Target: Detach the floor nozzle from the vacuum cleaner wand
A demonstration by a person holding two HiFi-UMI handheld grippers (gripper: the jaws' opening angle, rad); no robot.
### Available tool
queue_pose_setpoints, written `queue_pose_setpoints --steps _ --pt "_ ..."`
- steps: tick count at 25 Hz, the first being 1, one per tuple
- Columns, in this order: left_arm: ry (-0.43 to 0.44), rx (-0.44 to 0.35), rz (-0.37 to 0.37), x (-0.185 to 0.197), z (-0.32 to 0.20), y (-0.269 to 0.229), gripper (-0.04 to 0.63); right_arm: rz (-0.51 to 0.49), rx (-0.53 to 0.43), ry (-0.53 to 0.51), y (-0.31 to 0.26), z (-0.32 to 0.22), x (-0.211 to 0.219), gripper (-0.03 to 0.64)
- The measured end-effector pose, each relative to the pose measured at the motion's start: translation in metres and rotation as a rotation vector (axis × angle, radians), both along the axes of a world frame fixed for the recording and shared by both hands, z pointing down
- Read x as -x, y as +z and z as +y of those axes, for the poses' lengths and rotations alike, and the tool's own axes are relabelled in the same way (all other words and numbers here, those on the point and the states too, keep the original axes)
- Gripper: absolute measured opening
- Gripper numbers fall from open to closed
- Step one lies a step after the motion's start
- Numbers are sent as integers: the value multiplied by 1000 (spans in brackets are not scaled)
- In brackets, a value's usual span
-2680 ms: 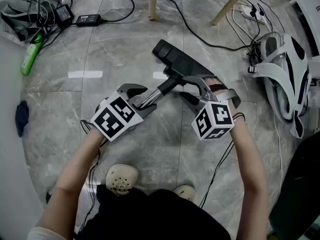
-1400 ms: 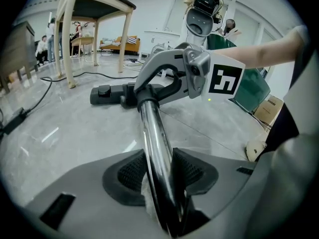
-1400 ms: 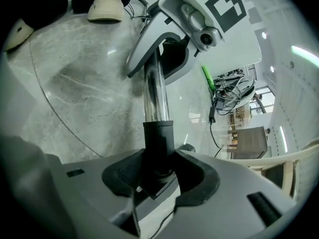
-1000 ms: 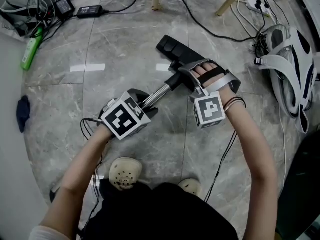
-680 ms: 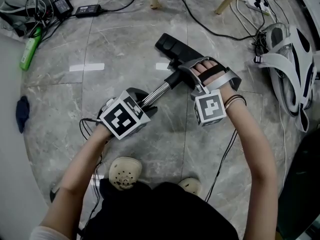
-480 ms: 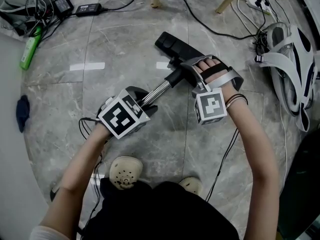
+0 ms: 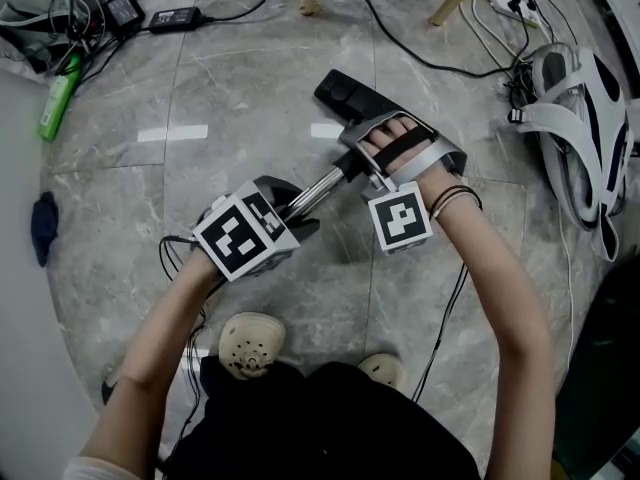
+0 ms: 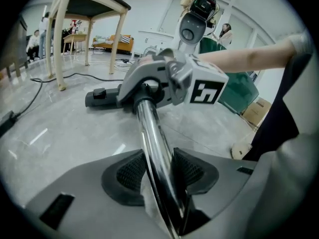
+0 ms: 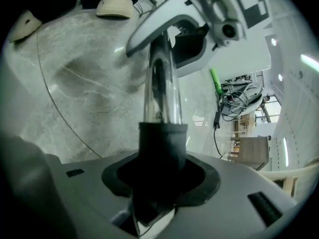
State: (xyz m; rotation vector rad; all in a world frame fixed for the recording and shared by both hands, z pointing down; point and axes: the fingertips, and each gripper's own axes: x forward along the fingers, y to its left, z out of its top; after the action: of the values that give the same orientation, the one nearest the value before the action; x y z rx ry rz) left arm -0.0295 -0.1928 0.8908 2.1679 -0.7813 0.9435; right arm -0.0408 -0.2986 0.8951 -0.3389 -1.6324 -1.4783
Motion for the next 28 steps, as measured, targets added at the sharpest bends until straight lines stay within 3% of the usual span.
queue_pose_setpoints --steps 4,7,13,19,22,24,26,28 --pt "-3 -14 18 -8 -1 -6 183 45 65 33 14 3 -4 147" --pt "-26 -35 45 -5 -6 -14 181 37 37 3 6 -5 -7 144" --pt "15 -40 -28 -4 -13 -20 184 32 6 13 -3 -20 -9 146" --pt "64 -3 -53 -6 -6 -21 186 52 15 -24 0 -23 -9 146" --pt "161 81 -81 10 45 -19 196 253 -119 206 4 -118 -84 150" --pt "111 88 -190 48 61 -5 196 337 -161 366 -23 -176 -152 150" --pt "47 71 -233 76 52 0 196 259 -127 483 -42 -187 -173 150" --pt "20 32 -163 75 31 -11 195 176 -90 506 -38 -172 -171 150"
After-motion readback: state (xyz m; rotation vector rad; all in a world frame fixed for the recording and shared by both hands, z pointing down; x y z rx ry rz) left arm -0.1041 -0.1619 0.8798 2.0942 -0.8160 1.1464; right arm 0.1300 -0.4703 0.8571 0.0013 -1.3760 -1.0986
